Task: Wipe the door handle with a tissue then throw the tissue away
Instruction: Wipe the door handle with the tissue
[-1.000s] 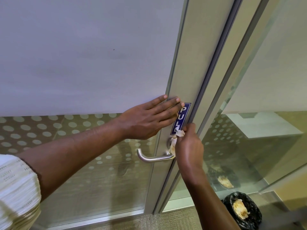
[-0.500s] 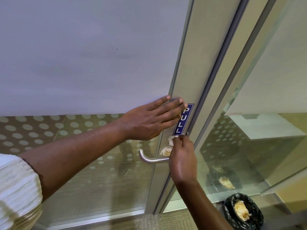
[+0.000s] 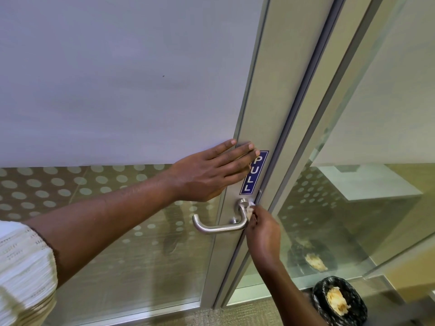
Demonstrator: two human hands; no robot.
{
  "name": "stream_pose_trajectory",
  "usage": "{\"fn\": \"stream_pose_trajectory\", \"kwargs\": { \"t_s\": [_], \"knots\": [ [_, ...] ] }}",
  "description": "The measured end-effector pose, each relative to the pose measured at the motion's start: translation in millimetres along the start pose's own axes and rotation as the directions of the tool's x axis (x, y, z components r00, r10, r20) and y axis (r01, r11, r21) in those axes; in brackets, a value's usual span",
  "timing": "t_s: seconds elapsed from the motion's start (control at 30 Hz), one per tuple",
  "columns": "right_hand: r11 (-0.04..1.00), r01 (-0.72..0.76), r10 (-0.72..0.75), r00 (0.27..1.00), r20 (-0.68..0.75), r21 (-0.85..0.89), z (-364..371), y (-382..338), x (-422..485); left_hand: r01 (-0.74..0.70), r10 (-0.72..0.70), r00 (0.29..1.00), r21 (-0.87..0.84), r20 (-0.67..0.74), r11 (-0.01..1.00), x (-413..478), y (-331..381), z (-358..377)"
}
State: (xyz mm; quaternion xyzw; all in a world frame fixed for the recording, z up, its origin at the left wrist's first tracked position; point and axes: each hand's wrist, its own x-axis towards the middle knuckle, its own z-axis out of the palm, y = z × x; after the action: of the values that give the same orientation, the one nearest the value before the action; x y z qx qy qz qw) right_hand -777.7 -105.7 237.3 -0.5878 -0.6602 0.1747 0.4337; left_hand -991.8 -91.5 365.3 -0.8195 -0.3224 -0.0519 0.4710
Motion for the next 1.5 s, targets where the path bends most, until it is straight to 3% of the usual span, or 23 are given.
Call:
{"fn": "stream_pose_trajectory", "kwargs": {
  "t_s": [0.2,0.33,0.7,1.1,1.5],
  "knots": [
    [0.995,-0.083,0.075,0.986,0.147,0.052,6,13,-13,-0.002,0.002,1.000,0.010,0.008,1.000,1,-1,-1],
    [0.992,-0.101,0.096,0.993,0.065,0.074,-9,15,-10,0.001,-0.001,1.000,0.004,-0.004,1.000,1,-1,-4],
    [0.995,-0.049,0.046,0.998,0.042,0.083,-46,7,-6,0.044,-0.044,0.999,-0.096,0.010,0.994,1,6,-3],
    [0.991,-0.036,0.026,0.997,0.077,0.126,-91,39,4,0.148,-0.139,0.989,-0.215,0.057,0.965,28,76,4],
    [0.988,-0.084,0.074,0.994,0.084,0.128,-186,134,28,0.175,-0.137,0.979,-0.287,0.149,0.942,127,179,18]
  ]
}}
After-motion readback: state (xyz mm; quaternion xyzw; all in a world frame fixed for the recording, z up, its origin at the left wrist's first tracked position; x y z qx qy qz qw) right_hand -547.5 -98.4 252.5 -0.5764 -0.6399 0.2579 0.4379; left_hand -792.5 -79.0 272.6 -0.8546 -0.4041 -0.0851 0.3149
